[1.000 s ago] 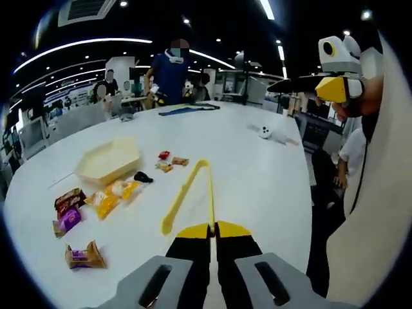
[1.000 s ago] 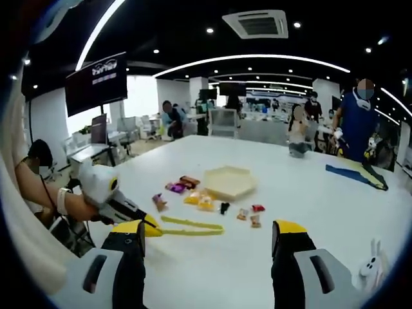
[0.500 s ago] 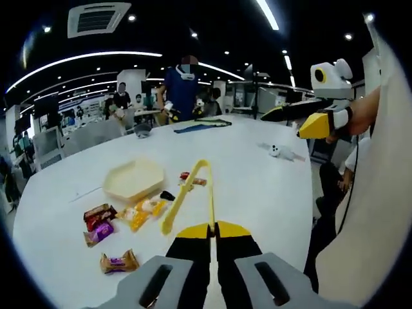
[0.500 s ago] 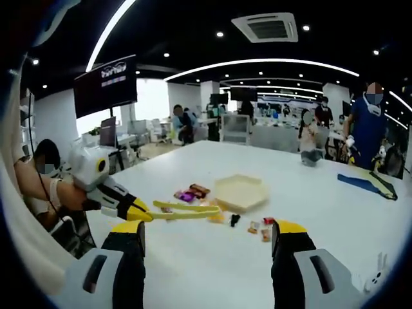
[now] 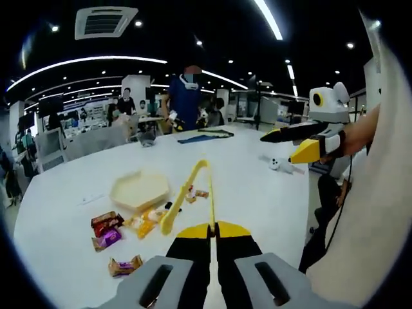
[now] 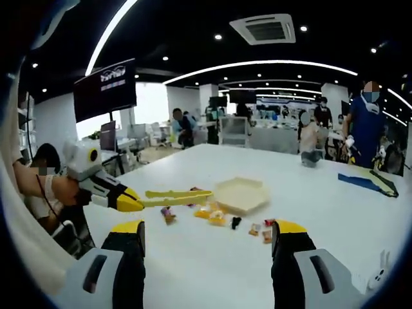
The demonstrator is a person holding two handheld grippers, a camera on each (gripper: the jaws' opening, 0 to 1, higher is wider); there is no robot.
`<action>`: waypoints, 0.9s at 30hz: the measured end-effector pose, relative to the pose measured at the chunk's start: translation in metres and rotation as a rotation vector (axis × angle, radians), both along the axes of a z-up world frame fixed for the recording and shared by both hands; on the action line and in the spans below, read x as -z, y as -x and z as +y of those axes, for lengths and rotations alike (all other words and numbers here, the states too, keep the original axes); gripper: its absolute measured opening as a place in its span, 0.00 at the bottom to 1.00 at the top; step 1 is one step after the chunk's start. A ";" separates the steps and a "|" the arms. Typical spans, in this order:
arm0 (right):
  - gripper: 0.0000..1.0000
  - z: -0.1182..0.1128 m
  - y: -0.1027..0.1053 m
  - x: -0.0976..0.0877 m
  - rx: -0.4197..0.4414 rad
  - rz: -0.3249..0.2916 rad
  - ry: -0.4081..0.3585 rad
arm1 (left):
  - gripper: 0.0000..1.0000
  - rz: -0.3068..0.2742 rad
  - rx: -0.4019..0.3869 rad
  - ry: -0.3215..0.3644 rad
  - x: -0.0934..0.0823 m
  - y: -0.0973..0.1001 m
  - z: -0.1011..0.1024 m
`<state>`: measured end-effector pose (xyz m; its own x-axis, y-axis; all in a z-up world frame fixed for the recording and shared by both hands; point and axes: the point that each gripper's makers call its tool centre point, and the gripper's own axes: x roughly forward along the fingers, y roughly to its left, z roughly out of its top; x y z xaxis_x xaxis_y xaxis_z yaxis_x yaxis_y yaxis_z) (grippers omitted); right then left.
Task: Place the target food into the container with the food tongs after gripping and lifting it, then release it inside without dropping or visibly crushing the food.
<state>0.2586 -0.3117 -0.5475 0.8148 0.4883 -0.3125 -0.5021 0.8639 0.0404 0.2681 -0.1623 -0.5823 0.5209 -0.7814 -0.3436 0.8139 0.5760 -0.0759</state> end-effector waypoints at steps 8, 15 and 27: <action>0.82 0.000 -0.002 -0.014 -0.010 -0.033 -0.027 | 0.00 -0.039 0.011 0.045 -0.036 0.005 0.004; 0.82 0.013 0.003 -0.025 -0.110 -0.029 -0.083 | 0.00 -0.052 0.053 0.054 -0.051 0.013 0.002; 0.83 0.033 0.006 -0.051 -0.294 -0.050 -0.127 | 0.00 -0.057 0.136 0.096 -0.075 0.034 -0.003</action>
<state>0.2522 -0.2784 -0.4961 0.6457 0.7376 -0.1974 -0.7337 0.6710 0.1072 0.2337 -0.1649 -0.5074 0.4250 -0.8736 -0.2370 0.8882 0.4529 -0.0769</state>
